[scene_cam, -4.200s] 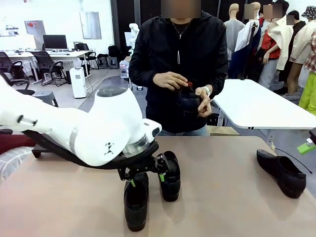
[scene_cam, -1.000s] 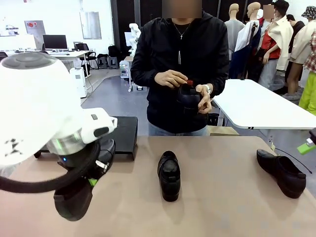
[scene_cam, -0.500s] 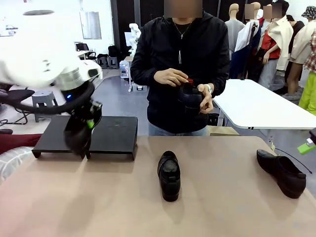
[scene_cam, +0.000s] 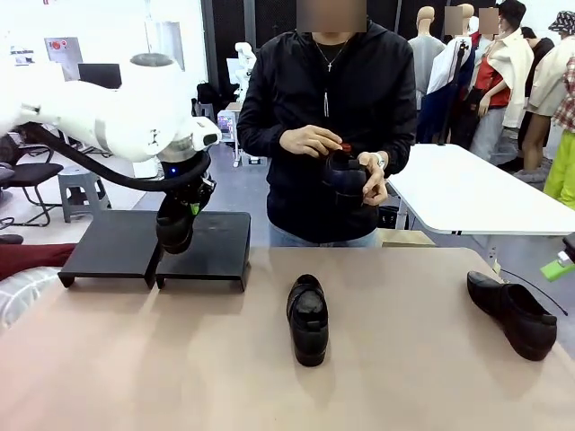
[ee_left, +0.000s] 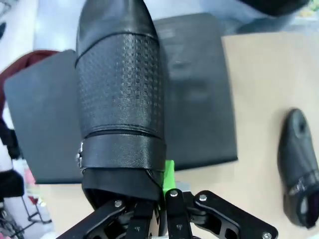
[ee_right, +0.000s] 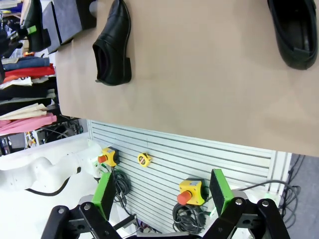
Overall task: Organize the shoes by placing them on the stand.
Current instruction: Place the Shoe from the middle of the table onto the Shoes Stand.
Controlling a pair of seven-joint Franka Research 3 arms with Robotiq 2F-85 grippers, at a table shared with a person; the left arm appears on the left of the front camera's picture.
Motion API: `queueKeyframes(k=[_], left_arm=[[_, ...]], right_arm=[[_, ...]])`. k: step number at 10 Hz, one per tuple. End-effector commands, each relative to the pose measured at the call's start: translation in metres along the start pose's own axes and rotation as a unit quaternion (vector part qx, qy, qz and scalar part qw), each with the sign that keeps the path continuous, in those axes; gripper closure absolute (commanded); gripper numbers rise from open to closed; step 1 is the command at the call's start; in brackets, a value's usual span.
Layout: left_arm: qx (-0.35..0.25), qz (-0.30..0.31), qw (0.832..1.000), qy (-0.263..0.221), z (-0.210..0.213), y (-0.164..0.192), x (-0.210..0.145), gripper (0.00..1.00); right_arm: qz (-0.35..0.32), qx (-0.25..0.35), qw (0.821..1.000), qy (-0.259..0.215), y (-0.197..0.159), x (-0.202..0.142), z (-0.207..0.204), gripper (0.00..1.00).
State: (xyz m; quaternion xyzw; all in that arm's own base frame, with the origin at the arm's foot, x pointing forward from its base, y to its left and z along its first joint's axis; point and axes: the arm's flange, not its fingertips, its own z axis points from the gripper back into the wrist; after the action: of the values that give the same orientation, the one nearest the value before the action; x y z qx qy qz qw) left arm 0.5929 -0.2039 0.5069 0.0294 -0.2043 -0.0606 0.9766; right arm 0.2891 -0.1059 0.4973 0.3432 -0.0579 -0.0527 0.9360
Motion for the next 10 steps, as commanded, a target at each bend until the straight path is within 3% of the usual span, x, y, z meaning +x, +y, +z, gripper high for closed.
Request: queueKeyframes(k=[1,5,6,7,8,10], left_arm=[[0.022,0.054,0.998,-0.008,-0.021,-0.003,0.018,1.00],[0.019,0.066,0.998,0.009,-0.072,0.001,0.013,1.00],[0.036,0.066,0.997,0.007,-0.075,0.000,0.011,0.92],[0.032,0.058,0.998,0.003,-0.073,-0.002,0.010,0.32],[0.030,0.051,0.998,0.000,-0.064,-0.004,0.008,0.00],[0.034,0.042,0.998,-0.034,-0.028,-0.009,0.001,0.00]], right_arm=[[-0.007,0.013,1.000,-0.003,0.004,0.002,0.002,0.00],[-0.007,0.013,1.000,-0.003,0.004,0.002,0.002,0.00],[-0.007,0.013,1.000,-0.003,0.004,0.002,0.002,0.00],[-0.007,0.013,1.000,-0.003,0.004,0.002,0.002,0.00],[-0.007,0.013,1.000,-0.003,0.004,0.002,0.002,0.00],[-0.007,0.013,1.000,-0.003,0.004,0.002,0.002,0.00]])
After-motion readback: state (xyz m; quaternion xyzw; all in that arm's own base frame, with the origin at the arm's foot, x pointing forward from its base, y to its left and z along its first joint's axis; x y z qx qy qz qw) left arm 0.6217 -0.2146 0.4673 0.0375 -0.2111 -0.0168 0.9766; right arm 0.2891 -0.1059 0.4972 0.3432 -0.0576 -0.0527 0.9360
